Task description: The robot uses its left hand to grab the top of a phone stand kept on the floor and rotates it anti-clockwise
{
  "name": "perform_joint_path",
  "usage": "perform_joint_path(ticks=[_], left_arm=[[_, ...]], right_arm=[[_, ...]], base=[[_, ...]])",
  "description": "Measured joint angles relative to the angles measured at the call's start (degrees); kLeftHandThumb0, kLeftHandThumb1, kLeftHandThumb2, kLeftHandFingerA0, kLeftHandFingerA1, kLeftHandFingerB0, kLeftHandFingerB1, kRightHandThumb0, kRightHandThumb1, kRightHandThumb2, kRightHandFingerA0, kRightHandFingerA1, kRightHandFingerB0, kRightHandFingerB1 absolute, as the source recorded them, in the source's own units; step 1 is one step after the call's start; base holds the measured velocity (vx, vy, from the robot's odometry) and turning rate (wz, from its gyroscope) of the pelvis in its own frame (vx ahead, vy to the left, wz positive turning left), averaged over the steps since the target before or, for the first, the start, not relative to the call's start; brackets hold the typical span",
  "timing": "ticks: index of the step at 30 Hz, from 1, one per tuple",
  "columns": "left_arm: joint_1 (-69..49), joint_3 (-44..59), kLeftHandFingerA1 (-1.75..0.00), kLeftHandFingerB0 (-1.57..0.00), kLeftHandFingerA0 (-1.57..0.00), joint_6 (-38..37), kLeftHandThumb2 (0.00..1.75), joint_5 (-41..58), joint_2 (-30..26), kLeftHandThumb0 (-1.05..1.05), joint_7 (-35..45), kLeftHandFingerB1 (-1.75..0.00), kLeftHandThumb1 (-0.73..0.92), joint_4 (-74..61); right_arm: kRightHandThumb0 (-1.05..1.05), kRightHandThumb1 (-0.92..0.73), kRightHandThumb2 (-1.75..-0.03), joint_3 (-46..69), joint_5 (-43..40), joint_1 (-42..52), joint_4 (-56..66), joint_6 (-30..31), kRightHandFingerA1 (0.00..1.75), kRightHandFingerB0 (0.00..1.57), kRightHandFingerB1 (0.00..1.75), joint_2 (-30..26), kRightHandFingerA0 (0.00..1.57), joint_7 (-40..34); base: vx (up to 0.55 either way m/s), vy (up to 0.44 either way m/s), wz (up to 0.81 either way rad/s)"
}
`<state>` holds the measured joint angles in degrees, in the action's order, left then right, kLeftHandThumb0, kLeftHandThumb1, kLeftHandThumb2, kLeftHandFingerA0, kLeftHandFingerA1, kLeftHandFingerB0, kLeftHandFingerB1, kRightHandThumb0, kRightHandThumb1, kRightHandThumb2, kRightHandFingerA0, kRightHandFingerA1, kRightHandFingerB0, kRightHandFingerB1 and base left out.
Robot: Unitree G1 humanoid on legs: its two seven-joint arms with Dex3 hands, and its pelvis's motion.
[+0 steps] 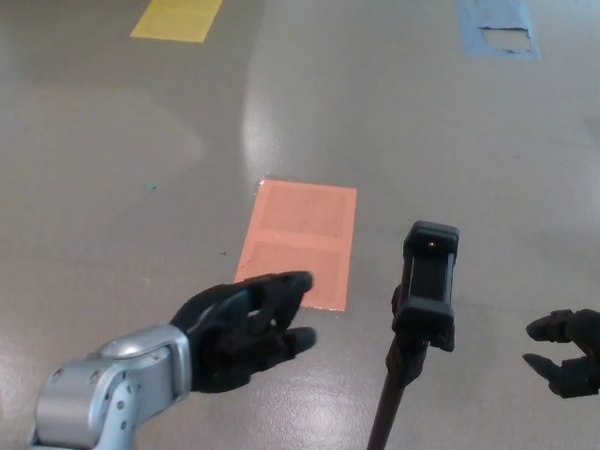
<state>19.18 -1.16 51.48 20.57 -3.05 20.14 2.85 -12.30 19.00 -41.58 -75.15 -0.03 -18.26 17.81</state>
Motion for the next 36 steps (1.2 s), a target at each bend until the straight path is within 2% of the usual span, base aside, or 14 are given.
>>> perform_joint_path(ticks=[1, 4, 7, 10, 12, 15, 16, 18, 23, 26, 29, 31, 33, 36], left_arm=[[0.00, -0.10, -0.34, 0.00, -0.18, -0.58, 0.59, -0.30, -0.53, -0.73, -0.08, -0.16, 0.59, 0.84], [-0.01, -0.33, -0.46, 0.00, 0.00, -2.77, 0.87, -1.58, -2.34, -0.35, -0.35, -0.49, 0.28, 4.00], [-0.02, -0.68, -0.37, -0.06, -0.27, -4.41, 0.56, -2.58, -3.68, -0.55, -0.84, -0.22, 0.49, 6.34], [-0.09, -1.87, -0.40, -0.06, -0.34, -7.32, 0.56, -4.63, -6.01, -0.16, -2.37, -0.22, 0.48, 10.56], [-0.14, -2.44, -0.38, -0.09, -0.43, -8.41, 0.55, -5.32, -6.84, 0.03, -3.11, -0.25, 0.57, 12.14], [-0.17, -3.75, -0.56, 0.00, -0.33, -10.27, 0.86, -6.82, -8.37, 0.06, -4.54, -0.44, 0.37, 14.97], [-0.16, -4.76, -0.77, 0.00, -0.58, -11.34, 0.89, -7.63, -9.18, 0.05, -5.50, -0.43, 0.44, 16.65], [-0.18, -6.09, -0.85, -0.18, -0.63, -12.57, 0.56, -8.80, -10.30, 0.01, -6.73, -0.29, 0.60, 18.84], [-0.12, -10.18, -0.53, -0.19, -0.64, -16.02, 0.59, -12.02, -13.32, -0.03, -9.94, -0.29, 0.62, 25.92], [-0.06, -12.16, -1.02, -0.22, -0.58, -17.70, 0.57, -13.46, -14.69, -0.07, -11.13, -0.29, 0.59, 29.93], [0.02, -13.75, -0.81, -0.07, -0.70, -19.23, 0.91, -14.43, -15.84, -0.10, -11.98, -0.47, 0.43, 33.30], [0.08, -16.07, -0.82, -0.19, -0.73, -21.40, 0.57, -15.81, -17.51, -0.17, -12.75, -0.28, 0.55, 37.91], [0.11, -17.08, -0.79, -0.04, -0.71, -22.48, 0.88, -16.30, -18.21, -0.14, -12.92, -0.44, 0.42, 40.04], [0.12, -19.12, -0.84, -0.19, -0.70, -24.66, 0.58, -17.46, -19.52, -0.21, -13.27, -0.29, 0.56, 43.99]], right_arm=[[-0.54, -0.83, -0.65, 0.00, 0.00, 0.00, 0.00, 0.00, 0.43, 0.13, 0.25, 0.00, 0.39, 0.00], [-0.53, -0.83, -0.64, 0.00, -0.01, 0.00, 0.00, 0.00, 0.45, 0.13, 0.25, 0.01, 0.42, 0.00], [-0.53, -0.83, -0.65, 0.00, 0.01, 0.00, 0.01, 0.00, 0.45, 0.13, 0.25, 0.05, 0.41, 0.00], [-0.60, -0.67, -0.90, 0.00, 0.02, 0.00, 0.01, 0.00, 0.52, 0.07, 0.33, 0.08, 0.30, 0.00], [-0.52, -0.79, -0.66, 0.01, 0.02, 0.00, 0.01, 0.00, 0.43, 0.11, 0.19, 0.08, 0.29, 0.00], [-0.52, -0.79, -0.66, 0.02, 0.02, 0.01, 0.01, 0.00, 0.44, 0.10, 0.19, 0.12, 0.30, 0.00], [-0.53, -0.81, -0.64, 0.06, -0.01, 0.01, 0.02, -0.01, 0.44, 0.07, 0.25, 0.13, 0.33, 0.00], [-0.59, -0.66, -0.90, 0.11, -0.04, 0.01, 0.02, -0.01, 0.53, 0.05, 0.29, 0.16, 0.30, 0.00], [-0.59, -0.66, -0.89, 0.20, -0.07, 0.05, 0.02, -0.01, 0.52, 0.05, 0.30, 0.28, 0.28, 0.00], [-0.51, -0.80, -0.66, 0.29, -0.09, 0.15, 0.02, -0.01, 0.44, 0.11, 0.20, 0.40, 0.35, 0.00], [-0.51, -0.80, -0.66, 0.32, -0.08, 0.37, 0.02, -0.01, 0.45, 0.11, 0.21, 0.46, 0.37, 0.00], [-0.58, -0.66, -0.89, 0.33, -0.07, 0.91, 0.02, -0.02, 0.52, 0.05, 0.31, 0.59, 0.28, -0.03], [-0.57, -0.67, -0.90, 0.33, -0.07, 1.28, 0.02, -0.02, 0.52, 0.04, 0.30, 0.64, 0.29, -0.04], [-0.58, -0.66, -0.89, 0.44, -0.10, 2.27, 0.03, -0.04, 0.51, 0.04, 0.30, 0.73, 0.28, -0.07]], base=[[0.00, 0.000, 0.00], [0.00, 0.000, 0.00], [0.00, 0.000, 0.00], [0.00, 0.000, 0.00], [0.00, 0.000, 0.00], [0.00, 0.000, 0.00], [0.00, 0.000, 0.00], [0.00, 0.000, 0.00], [0.00, 0.000, 0.00], [0.00, 0.000, 0.00], [0.00, 0.000, 0.00], [0.00, 0.000, 0.00], [0.00, 0.000, 0.00], [0.00, 0.000, 0.00]])
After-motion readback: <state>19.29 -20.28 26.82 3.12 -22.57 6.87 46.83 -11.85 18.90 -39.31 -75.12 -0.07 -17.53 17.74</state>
